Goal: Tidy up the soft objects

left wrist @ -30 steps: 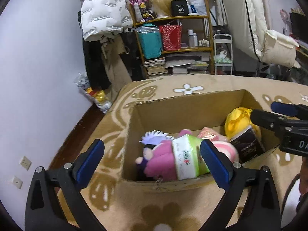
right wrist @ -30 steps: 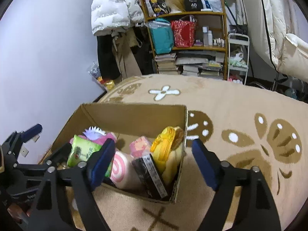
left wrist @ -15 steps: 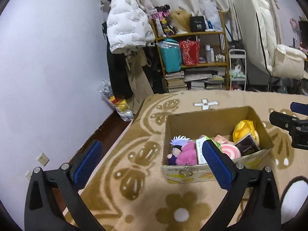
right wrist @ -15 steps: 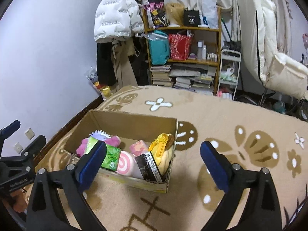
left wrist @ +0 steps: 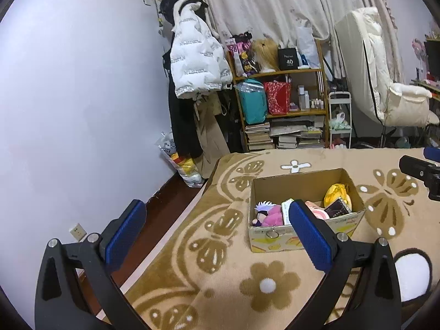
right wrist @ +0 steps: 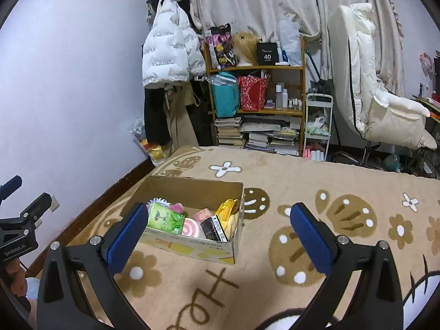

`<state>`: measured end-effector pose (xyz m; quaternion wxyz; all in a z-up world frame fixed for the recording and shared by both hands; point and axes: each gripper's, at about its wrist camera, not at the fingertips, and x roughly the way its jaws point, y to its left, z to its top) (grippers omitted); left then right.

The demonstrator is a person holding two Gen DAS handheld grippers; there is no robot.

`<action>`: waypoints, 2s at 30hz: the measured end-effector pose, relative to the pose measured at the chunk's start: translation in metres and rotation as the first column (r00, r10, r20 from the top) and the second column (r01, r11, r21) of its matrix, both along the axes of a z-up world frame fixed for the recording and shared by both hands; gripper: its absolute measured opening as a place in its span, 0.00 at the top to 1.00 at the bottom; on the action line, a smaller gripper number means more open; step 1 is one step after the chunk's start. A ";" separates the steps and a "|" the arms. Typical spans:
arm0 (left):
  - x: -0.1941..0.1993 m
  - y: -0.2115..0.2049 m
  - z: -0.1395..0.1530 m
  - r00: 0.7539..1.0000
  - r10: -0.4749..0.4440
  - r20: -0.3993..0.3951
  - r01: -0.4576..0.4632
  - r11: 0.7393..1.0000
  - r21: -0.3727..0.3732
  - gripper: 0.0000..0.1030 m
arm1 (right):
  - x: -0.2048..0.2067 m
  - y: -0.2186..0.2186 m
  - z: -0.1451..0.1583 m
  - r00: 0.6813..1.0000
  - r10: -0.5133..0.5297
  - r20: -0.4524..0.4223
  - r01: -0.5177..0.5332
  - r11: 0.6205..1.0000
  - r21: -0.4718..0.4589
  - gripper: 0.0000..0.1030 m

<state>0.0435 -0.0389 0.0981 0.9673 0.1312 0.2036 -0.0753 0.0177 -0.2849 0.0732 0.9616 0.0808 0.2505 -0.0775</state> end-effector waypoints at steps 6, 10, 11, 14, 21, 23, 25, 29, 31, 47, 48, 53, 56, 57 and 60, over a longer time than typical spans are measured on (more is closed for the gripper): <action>-0.030 0.015 0.007 1.000 0.012 0.029 -0.010 0.999 -0.044 0.00 | -0.029 0.003 0.003 1.000 0.004 0.030 -0.004 1.000 0.006 0.00; -0.048 0.022 0.008 0.999 0.007 0.049 -0.003 0.998 -0.067 0.00 | -0.047 0.006 0.001 0.999 -0.003 0.047 0.003 1.000 0.000 0.00; -0.054 0.024 0.007 0.998 -0.003 0.061 0.007 0.998 -0.067 0.00 | -0.051 0.006 0.000 0.999 -0.002 0.052 0.002 1.000 0.004 0.00; -0.068 0.027 0.006 0.996 -0.020 0.084 0.025 0.998 -0.059 0.00 | -0.065 0.006 -0.003 0.997 -0.002 0.076 0.001 1.000 0.018 0.00; -0.082 0.037 -0.006 0.995 -0.014 0.098 0.022 0.997 -0.079 0.00 | -0.083 0.013 -0.015 0.995 -0.013 0.097 0.013 1.000 0.000 0.00; -0.084 0.040 -0.012 0.996 -0.015 0.092 0.024 0.995 -0.093 0.00 | -0.086 0.015 -0.019 0.995 -0.015 0.102 0.014 1.000 0.005 0.00; -0.085 0.040 -0.019 0.995 -0.014 0.097 0.022 0.996 -0.082 0.00 | -0.086 0.014 -0.021 0.995 -0.013 0.098 0.012 1.000 0.009 0.00; -0.084 0.037 -0.031 0.995 -0.010 0.098 0.015 0.998 -0.057 0.00 | -0.086 0.014 -0.026 0.995 -0.006 0.104 0.006 1.000 -0.007 0.00; -0.082 0.037 -0.036 0.995 -0.004 0.096 0.009 0.999 -0.052 0.01 | -0.084 0.013 -0.029 0.995 -0.008 0.094 0.009 1.000 -0.011 0.00; -0.071 0.031 -0.056 0.999 -0.012 0.038 0.013 1.000 -0.013 0.00 | -0.071 0.011 -0.058 1.000 -0.007 0.006 0.006 1.000 0.007 0.00; -0.071 0.031 -0.057 0.999 -0.013 0.035 0.014 1.000 -0.013 0.00 | -0.071 0.013 -0.058 1.000 -0.003 0.002 0.003 1.000 0.003 0.00; -0.070 0.031 -0.060 1.000 -0.007 0.029 0.007 1.000 -0.012 0.00 | -0.071 0.017 -0.060 1.000 0.008 0.001 -0.008 1.000 -0.002 0.00; -0.069 0.032 -0.060 1.000 0.004 0.030 -0.003 1.000 -0.018 0.00 | -0.071 0.018 -0.060 1.000 0.010 0.000 -0.010 1.000 -0.005 0.00; -0.069 0.032 -0.060 1.000 0.006 0.028 -0.005 1.000 -0.020 0.00 | -0.071 0.018 -0.060 1.000 0.011 0.001 -0.011 1.000 -0.003 0.00; -0.069 0.033 -0.061 1.000 0.009 0.027 -0.009 1.000 -0.019 0.00 | -0.071 0.018 -0.060 1.000 0.009 0.004 -0.009 1.000 0.001 0.00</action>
